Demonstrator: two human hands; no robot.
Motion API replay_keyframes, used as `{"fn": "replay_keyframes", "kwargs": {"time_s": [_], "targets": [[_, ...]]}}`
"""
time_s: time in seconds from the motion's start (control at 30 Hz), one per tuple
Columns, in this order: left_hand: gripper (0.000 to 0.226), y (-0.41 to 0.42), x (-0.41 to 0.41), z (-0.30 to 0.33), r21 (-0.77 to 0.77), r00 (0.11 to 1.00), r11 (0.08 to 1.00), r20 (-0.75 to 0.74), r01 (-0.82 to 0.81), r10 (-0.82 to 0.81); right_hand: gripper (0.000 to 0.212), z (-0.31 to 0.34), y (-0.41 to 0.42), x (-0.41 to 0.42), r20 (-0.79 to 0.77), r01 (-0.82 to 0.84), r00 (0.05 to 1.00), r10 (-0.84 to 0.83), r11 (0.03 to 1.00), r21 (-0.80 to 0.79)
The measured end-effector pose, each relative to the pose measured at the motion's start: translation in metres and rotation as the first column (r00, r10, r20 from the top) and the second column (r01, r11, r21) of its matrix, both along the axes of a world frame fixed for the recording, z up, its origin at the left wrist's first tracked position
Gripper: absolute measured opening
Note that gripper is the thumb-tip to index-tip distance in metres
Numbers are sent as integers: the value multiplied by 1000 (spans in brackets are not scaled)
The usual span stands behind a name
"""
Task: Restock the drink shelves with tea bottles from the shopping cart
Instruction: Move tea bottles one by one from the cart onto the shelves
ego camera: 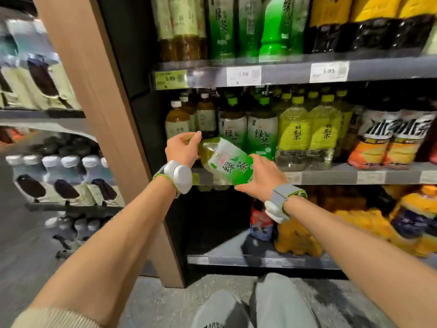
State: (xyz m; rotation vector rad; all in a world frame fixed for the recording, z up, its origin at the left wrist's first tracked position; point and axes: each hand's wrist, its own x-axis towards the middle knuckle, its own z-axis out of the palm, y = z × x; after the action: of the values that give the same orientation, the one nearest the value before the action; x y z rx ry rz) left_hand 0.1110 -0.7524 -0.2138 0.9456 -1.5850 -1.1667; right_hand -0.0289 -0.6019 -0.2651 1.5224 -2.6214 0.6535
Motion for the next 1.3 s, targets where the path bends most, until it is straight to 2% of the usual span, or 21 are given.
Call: {"fn": "replay_keyframes", "kwargs": {"time_s": [0.23,0.37,0.53,0.8,0.93,1.07,1.17,1.23,1.3], "targets": [[22,-33,-13,18,-73,998,997,54,-14,18,98,2,-31,1,73,31,997,-24,995,-95],[28,-46,-24,42,-202,996,979,79,-30,47,95,14,-52,-3,90,51,995,-38,988,-148],[31,-67,-43,59,-227,992,973,105,-40,65,90,20,-87,1,209,100,976,-55,972,-212],[27,-92,-73,68,-193,986,979,143,-59,88,91,19,-135,11,324,185,937,-135,974,-131],[24,-102,-85,64,-314,978,949,198,-2,68,93,16,-151,13,379,195,913,-152,978,-79],[21,-111,-91,55,-335,978,929,182,161,-103,76,17,-156,-2,248,140,960,-132,990,-15],[21,-116,-92,49,-327,979,928,149,180,-138,66,22,-156,-16,143,93,985,-98,995,46],[27,-118,-91,50,-311,962,925,229,219,-151,64,26,-156,-20,71,68,994,-77,991,117],[41,-121,-90,53,-288,913,918,379,275,-154,63,29,-156,-21,3,44,999,-45,981,186]]}}
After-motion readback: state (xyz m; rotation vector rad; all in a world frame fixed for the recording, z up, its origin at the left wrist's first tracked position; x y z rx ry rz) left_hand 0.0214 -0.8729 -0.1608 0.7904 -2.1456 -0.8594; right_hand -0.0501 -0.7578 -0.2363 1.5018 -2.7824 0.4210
